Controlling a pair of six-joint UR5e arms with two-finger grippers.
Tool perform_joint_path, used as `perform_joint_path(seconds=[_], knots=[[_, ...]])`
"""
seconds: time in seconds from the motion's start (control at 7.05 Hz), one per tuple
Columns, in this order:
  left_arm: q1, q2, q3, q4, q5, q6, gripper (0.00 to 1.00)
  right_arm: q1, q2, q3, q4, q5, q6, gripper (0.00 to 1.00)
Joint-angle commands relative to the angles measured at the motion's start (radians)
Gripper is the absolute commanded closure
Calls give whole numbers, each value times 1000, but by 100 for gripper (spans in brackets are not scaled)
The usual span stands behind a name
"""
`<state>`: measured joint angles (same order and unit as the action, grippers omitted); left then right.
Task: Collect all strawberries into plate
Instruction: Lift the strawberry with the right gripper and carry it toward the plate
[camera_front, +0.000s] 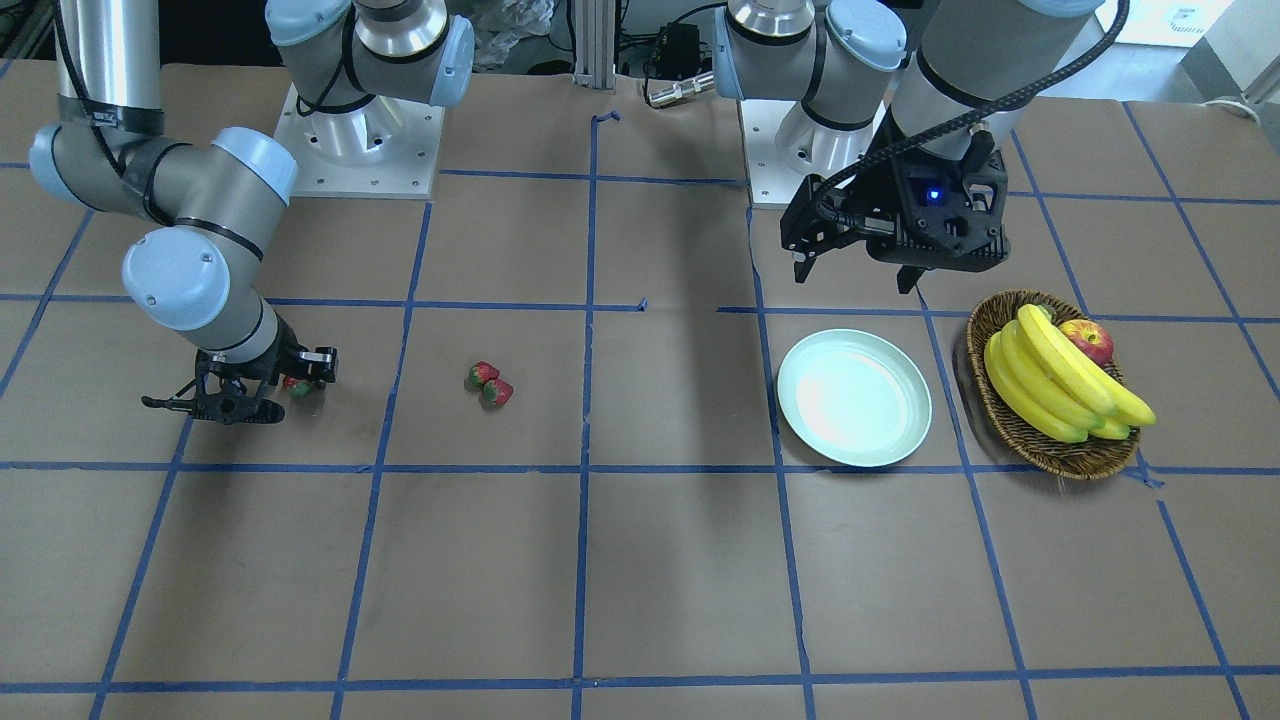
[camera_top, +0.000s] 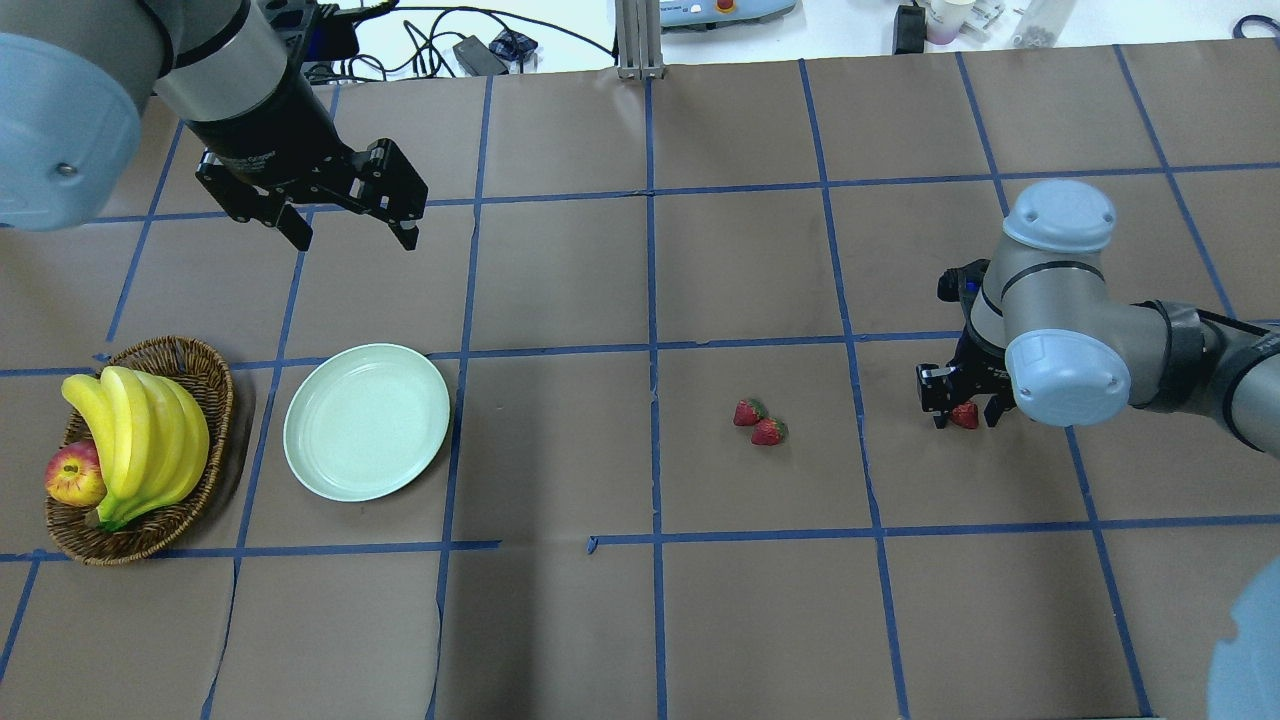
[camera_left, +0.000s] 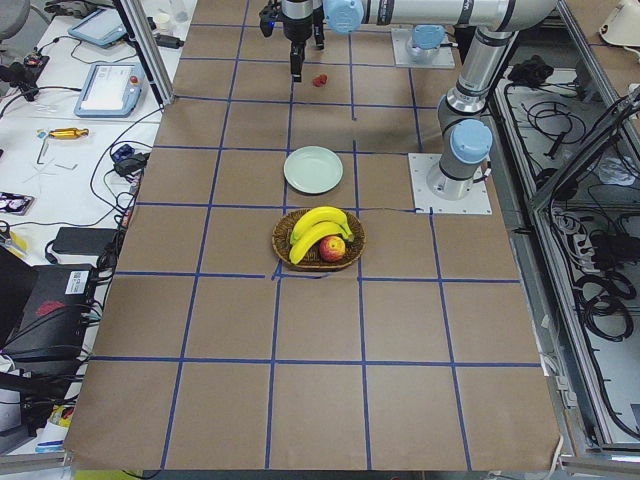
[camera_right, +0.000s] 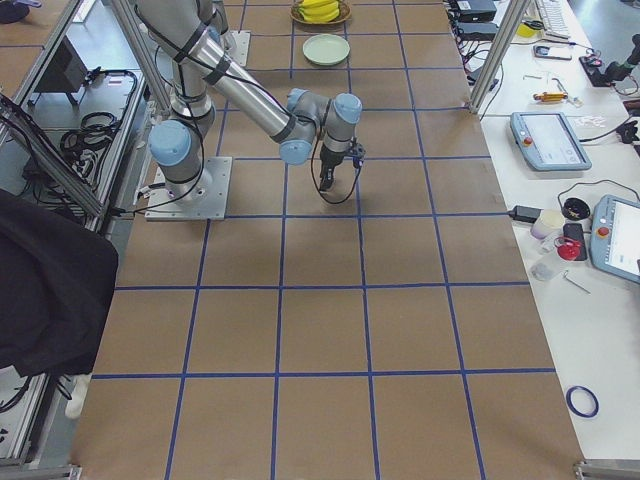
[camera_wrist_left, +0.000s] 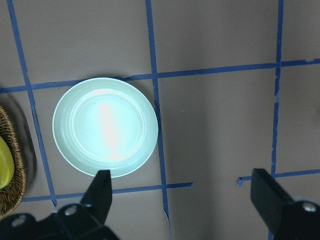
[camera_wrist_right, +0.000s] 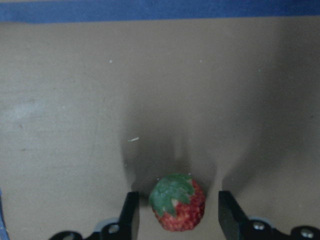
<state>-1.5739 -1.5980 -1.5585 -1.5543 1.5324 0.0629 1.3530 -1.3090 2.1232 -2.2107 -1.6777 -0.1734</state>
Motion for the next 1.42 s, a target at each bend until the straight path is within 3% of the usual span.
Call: perform_joint_path(seconds=[0.0,0.43,0.71,1.28], knots=[[0,1,0,-1,0,0,0,0,1,0,-10,0,0,61],[0,1,0,-1,0,0,0,0,-4,0,-20,1,0,99],[0,1,0,-1,0,-2,0,29,-28,-35,-18,18,17,99],[0,1,2,-3,0,-1,0,275,-16,-150,-43,90,245,95]])
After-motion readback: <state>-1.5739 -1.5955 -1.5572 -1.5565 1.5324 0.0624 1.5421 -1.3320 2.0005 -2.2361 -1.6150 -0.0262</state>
